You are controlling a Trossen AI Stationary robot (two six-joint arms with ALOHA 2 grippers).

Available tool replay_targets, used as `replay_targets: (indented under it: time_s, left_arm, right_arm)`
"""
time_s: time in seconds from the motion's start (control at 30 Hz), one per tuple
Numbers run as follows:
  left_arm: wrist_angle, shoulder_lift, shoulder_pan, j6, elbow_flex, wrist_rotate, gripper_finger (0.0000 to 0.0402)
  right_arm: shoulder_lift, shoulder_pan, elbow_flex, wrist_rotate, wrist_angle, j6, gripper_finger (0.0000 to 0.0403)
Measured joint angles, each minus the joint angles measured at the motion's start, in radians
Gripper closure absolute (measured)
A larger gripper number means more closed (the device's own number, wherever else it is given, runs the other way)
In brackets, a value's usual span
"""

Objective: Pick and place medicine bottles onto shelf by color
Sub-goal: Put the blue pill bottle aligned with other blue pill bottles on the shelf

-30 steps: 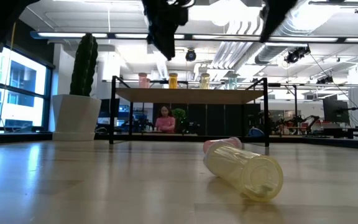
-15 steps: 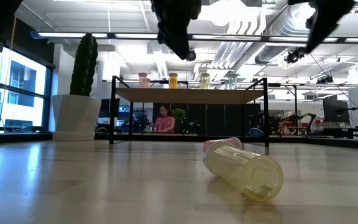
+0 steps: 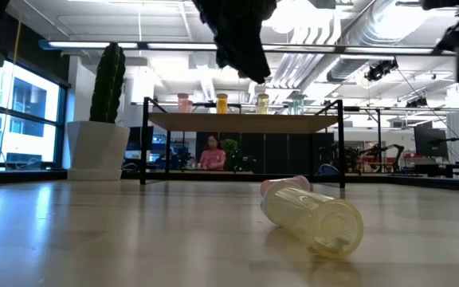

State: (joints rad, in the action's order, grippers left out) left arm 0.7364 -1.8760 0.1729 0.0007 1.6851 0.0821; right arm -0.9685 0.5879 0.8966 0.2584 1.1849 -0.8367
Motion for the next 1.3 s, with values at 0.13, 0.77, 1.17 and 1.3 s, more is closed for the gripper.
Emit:
replay_targets:
  time_s: [0.13, 0.77, 1.17, 1.3]
  left_arm:
    - [-0.108, 0.031, -0.028, -0.051, -0.107, -0.002, 0.0227]
    - [-0.273, 0.071, -0.152, -0.166, -0.286, 0.000, 0.0227]
    - [-0.271, 0.071, -0.169, -0.192, -0.286, 0.000, 0.0227]
    - [-0.270, 0.071, -0.169, -0.192, -0.286, 0.000, 0.0227]
  right_arm:
    - [0.000, 0.108, -0.012, 0.030, -0.040, -0.074, 0.0208]
    - [-0.156, 0.395, -0.017, 0.133, -0.130, -0.290, 0.0208]
    - [-0.343, 0.451, -0.017, 0.108, -0.200, -0.419, 0.0208]
    - [-0.375, 0.455, -0.017, 0.115, -0.241, -0.424, 0.0208]
